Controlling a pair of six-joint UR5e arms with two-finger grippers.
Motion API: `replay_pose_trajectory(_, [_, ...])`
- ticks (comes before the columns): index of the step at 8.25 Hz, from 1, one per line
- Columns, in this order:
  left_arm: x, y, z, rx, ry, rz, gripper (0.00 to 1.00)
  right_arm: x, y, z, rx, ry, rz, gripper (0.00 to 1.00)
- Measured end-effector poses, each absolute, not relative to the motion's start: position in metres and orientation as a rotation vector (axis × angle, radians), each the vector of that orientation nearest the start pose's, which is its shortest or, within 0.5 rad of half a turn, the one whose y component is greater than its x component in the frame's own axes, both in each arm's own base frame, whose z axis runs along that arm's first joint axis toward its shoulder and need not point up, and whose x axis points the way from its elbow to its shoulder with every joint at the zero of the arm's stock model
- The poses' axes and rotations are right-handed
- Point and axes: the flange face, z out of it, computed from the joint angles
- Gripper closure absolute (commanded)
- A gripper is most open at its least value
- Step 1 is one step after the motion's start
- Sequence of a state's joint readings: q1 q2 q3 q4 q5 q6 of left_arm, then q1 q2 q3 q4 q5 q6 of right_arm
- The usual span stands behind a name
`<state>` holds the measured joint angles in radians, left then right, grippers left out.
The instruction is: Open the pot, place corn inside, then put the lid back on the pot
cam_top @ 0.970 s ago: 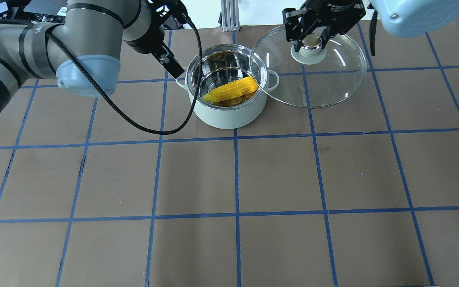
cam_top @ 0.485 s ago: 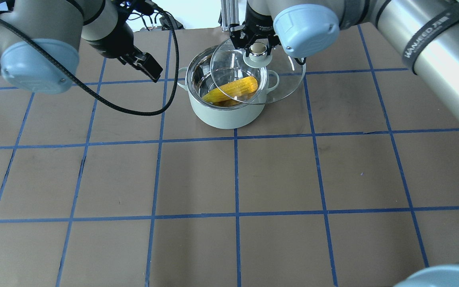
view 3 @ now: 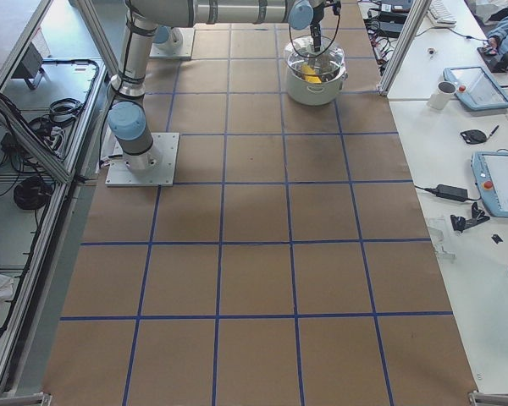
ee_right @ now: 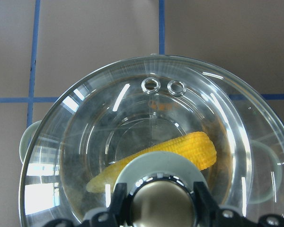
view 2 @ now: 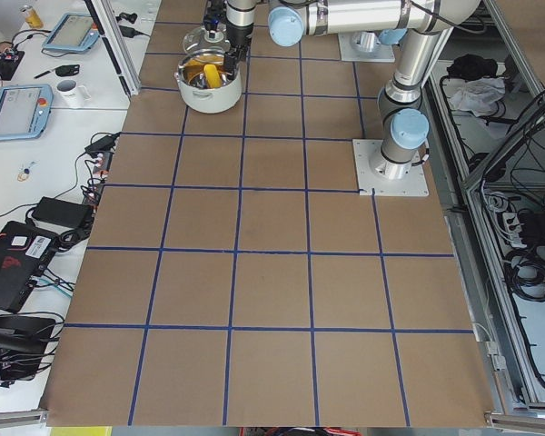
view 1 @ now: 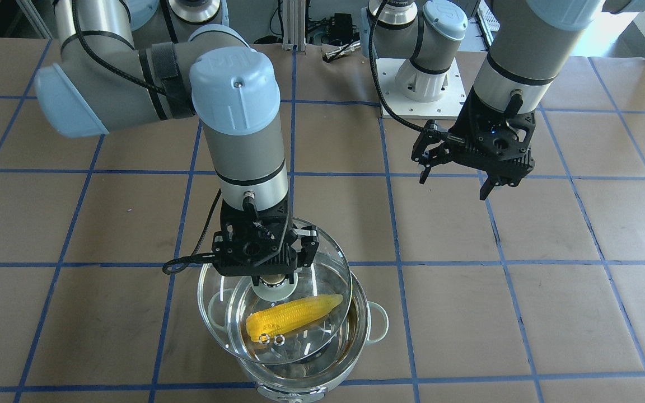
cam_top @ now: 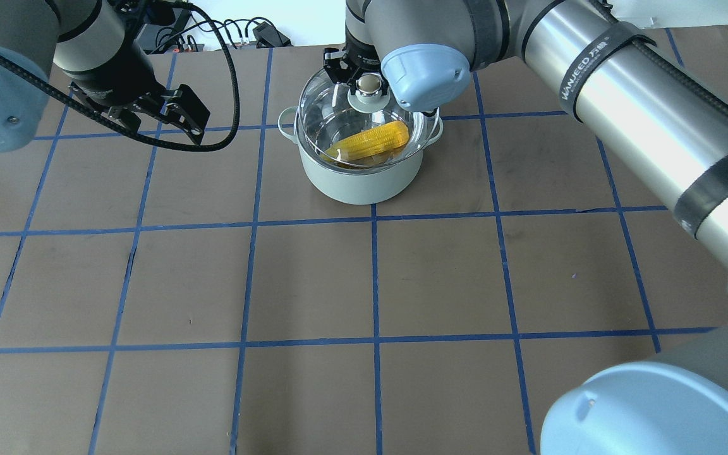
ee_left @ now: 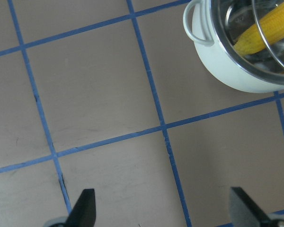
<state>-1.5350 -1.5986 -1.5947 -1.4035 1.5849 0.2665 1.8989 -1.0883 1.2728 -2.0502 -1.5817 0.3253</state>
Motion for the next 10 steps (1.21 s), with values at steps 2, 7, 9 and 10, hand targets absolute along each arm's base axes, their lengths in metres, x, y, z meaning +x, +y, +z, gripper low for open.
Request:
replay_pose_trajectory(2, [-0.110,-0.502,0.492,0.194,3.057,-0.179,0.00,0.362,-0.631,0.390,0.036,3.017,-0.433,0.51])
replay_pose_trajectory(7, [-0.134,-0.483,0.467,0.020,3.081,-0.118,0.00,0.369,-0.646,0.376,0.072,3.014,-0.425,0.51])
replay_pose_trajectory(9, [-0.150,-0.477,0.465,0.058,3.089,-0.113,0.00,0.371,-0.649,0.373,0.072,3.014,-0.422,0.51])
replay_pose_trajectory(10, [-0.155,-0.473,0.466,0.071,3.089,-0.114,0.00,0.371,-0.650,0.368,0.066,3.018,-0.415,0.51])
